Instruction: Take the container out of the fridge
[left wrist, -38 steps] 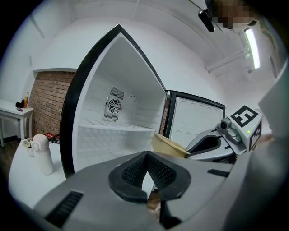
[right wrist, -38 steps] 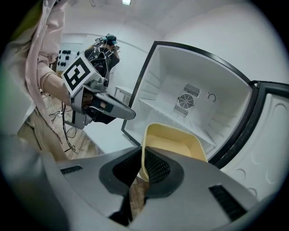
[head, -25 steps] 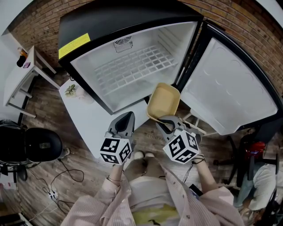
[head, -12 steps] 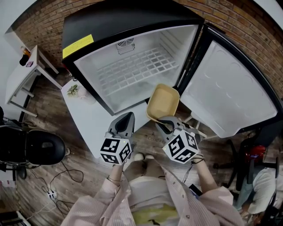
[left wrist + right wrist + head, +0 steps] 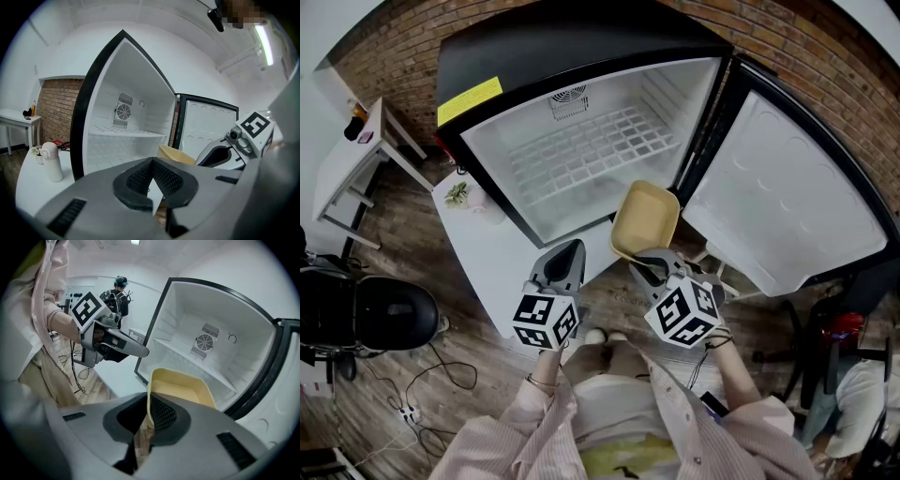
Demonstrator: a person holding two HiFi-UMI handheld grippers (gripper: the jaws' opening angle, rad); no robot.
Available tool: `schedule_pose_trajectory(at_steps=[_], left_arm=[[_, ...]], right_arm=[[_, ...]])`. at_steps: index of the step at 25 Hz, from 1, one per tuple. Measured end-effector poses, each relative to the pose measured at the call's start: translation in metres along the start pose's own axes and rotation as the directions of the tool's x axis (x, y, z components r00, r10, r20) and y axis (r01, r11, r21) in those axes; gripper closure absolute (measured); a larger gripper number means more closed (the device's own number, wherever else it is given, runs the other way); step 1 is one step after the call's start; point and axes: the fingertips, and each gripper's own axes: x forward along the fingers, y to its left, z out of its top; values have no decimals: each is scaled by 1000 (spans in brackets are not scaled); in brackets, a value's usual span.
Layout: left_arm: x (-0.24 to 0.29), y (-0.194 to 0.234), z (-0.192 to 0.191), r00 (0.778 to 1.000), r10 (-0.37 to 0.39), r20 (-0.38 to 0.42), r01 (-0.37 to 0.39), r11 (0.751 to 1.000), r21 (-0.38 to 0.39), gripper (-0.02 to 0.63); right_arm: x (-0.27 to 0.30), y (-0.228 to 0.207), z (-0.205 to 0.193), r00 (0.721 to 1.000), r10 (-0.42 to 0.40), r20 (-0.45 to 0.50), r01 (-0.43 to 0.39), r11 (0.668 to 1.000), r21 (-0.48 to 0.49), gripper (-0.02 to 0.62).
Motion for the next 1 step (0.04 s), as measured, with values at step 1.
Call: schedule_pose_trajectory(at_steps=[1], left_arm=[[0,0,0,1000,1,-1,-1,1000,0,614]], right_arm=[[0,1,0,1000,2,0,-2,1000,0,574]])
